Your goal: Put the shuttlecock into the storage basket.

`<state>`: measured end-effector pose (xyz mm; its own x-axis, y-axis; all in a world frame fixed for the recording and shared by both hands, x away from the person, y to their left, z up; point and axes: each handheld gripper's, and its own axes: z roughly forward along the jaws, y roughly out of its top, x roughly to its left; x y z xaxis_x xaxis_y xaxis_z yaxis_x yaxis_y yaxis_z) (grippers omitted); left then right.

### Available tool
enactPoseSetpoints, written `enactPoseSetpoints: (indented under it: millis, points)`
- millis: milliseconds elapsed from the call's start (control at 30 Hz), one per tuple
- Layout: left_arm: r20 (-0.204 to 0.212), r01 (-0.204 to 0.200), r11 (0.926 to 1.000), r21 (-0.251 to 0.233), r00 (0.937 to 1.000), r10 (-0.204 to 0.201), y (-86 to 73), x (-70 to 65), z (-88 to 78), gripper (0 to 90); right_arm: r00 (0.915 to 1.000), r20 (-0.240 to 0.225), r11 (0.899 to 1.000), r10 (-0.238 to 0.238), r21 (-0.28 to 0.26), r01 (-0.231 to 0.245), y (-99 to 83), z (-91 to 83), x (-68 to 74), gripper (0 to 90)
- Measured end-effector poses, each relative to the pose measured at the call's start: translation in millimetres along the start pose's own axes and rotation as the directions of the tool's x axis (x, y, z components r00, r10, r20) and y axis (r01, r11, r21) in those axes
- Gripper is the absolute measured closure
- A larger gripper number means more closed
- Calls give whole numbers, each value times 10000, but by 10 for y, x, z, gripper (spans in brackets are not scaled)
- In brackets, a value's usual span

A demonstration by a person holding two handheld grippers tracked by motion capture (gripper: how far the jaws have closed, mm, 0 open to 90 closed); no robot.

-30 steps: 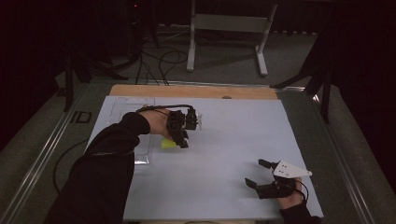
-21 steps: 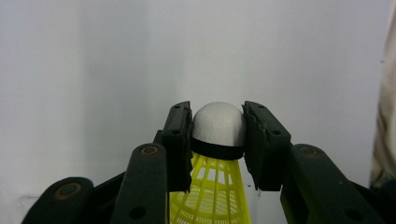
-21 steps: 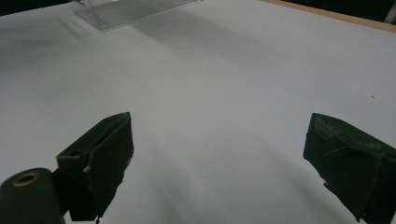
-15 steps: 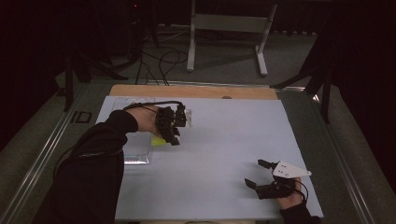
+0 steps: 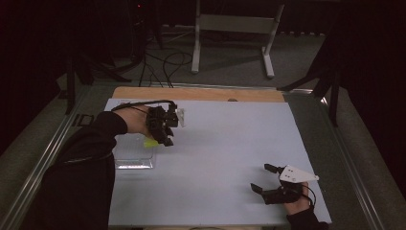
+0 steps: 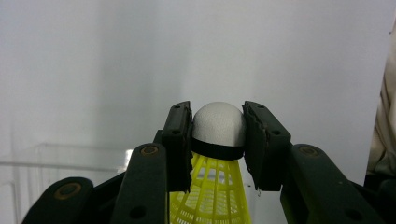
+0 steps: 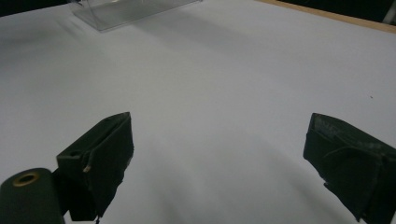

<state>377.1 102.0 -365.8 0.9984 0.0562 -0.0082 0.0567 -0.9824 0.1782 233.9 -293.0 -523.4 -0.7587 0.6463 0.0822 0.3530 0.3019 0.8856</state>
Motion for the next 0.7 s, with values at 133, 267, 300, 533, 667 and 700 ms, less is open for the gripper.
enactPoseSetpoints:
  millis: [133,267,300,533,667,700]
  points:
    - [1,146,9998,144,9999,-147,-81,4,-23,649,10000,15,10000,66,68,-66,-5,7,-6,85]
    - [-104,237,9994,259,9997,-234,-155,7,-31,649,10000,29,10000,49,73,-49,-5,6,-4,85]
    - [-42,297,9991,293,9996,-295,-173,10,-35,648,10000,20,10000,57,67,-58,-4,3,-4,85]
    - [-157,575,9980,274,9982,-571,-353,25,-61,648,10000,25,10000,35,62,-35,-4,4,-3,85]
    - [-157,620,9971,435,9980,-614,-469,35,-44,648,10000,58,10000,24,66,-25,-3,2,-4,85]
    - [-121,645,9968,469,9979,-640,-489,33,-38,649,10000,58,10000,30,73,-31,-4,3,-3,85]
